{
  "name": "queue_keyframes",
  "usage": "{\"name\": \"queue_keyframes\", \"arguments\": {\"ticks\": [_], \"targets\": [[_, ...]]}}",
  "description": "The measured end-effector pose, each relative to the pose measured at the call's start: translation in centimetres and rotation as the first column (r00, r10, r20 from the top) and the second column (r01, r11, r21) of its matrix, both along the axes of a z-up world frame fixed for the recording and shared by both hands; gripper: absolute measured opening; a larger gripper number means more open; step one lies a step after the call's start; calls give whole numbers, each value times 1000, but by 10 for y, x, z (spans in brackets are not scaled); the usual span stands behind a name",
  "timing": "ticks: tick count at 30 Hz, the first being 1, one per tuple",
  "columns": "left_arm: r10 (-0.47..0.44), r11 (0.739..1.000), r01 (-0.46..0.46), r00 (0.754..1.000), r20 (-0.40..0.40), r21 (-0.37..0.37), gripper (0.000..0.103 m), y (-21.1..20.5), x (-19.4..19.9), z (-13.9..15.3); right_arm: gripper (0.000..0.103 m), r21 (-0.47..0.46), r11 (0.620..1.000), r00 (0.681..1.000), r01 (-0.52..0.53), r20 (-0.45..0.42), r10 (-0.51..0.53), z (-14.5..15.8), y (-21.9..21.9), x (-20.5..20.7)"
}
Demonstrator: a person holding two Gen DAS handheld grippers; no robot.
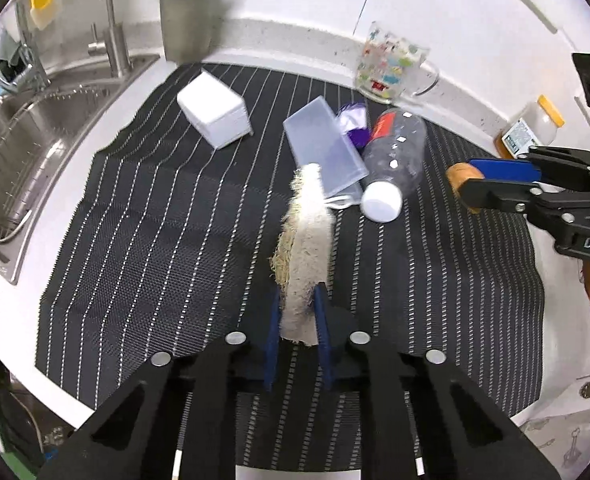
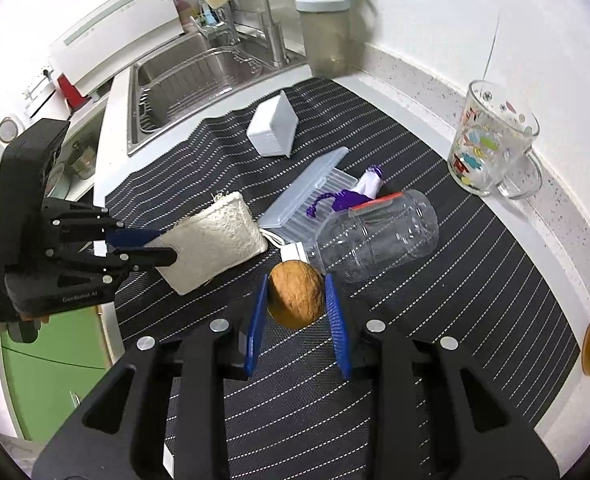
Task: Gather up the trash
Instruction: 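Grasp the brown walnut with the right gripper while the left gripper grasps the white sponge, then carry sponge and walnut over the pink bin and release both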
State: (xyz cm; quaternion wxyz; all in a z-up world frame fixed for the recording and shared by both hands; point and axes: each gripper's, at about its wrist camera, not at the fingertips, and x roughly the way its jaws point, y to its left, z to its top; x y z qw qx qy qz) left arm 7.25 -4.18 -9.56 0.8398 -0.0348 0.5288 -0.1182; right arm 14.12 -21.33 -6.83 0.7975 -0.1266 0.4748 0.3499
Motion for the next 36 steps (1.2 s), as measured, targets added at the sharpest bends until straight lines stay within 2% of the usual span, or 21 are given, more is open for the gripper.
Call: {"name": "queue_keyframes", "arguments": {"ticks": [8, 15, 20, 26, 31, 34, 36], "targets": [[91, 996, -90, 994, 65, -17, 13, -16, -15, 32, 29, 33, 999, 998, -42, 41, 40, 20, -4, -6], [227, 973, -230, 968, 105, 13, 14, -1, -61, 60, 29, 71, 977, 978, -199, 84, 193, 42, 31, -38], [365, 926, -374, 922, 127, 51, 14, 31, -124, 75, 29, 114, 935, 940, -337, 102, 326, 54, 77, -81], [532, 837, -542, 837, 129, 69, 14, 84, -213, 76, 29, 135, 859, 869, -495, 93, 486, 45, 149, -154], [620, 777, -626, 779, 95, 62, 14, 128, -277, 50, 29, 120, 830, 838, -545, 47, 544, 11, 204, -209], [654, 753, -657, 754, 63, 43, 14, 153, -300, 24, 29, 94, 824, 829, -558, 20, 559, -16, 233, -231], [662, 747, -663, 748, 47, 42, 14, 165, -307, 5, 29, 83, 826, 829, -558, 4, 560, -34, 248, -240]]}}
